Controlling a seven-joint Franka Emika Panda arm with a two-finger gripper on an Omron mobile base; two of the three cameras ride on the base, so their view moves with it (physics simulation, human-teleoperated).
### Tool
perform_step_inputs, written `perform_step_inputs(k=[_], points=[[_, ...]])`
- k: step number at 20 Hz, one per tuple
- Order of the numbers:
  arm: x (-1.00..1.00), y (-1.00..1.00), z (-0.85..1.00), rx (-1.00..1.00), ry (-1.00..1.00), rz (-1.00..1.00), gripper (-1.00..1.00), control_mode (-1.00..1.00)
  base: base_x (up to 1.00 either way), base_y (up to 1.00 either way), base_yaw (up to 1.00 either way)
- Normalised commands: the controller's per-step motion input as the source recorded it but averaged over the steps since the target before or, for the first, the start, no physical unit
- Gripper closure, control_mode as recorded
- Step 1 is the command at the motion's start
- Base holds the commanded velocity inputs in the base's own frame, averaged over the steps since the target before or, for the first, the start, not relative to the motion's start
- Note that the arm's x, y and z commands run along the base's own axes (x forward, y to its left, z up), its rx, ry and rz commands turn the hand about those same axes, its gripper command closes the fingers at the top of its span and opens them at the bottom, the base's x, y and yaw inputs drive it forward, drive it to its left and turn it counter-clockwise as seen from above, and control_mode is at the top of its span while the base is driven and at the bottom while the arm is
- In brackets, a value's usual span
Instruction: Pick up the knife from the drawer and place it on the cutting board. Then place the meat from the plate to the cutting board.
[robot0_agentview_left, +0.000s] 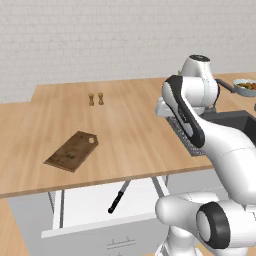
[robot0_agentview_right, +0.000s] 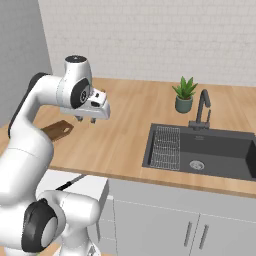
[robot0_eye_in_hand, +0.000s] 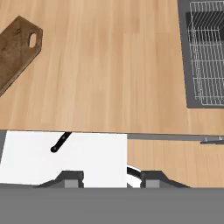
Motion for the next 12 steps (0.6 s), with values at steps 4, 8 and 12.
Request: perform_step_inputs(k=[4,8,12], points=[[-0.4,0.0,-0.07,0.01,0.03,0.0,-1.0,-1.0,0.0,0.0,0.0],[-0.61,-0.02,-0.29,0.02,0.05,0.0,-1.0,-1.0,0.0,0.0,0.0],[-0.21,0.0,-0.31,-0.01,0.09,0.0,-1.0,-1.0,0.0,0.0,0.0]])
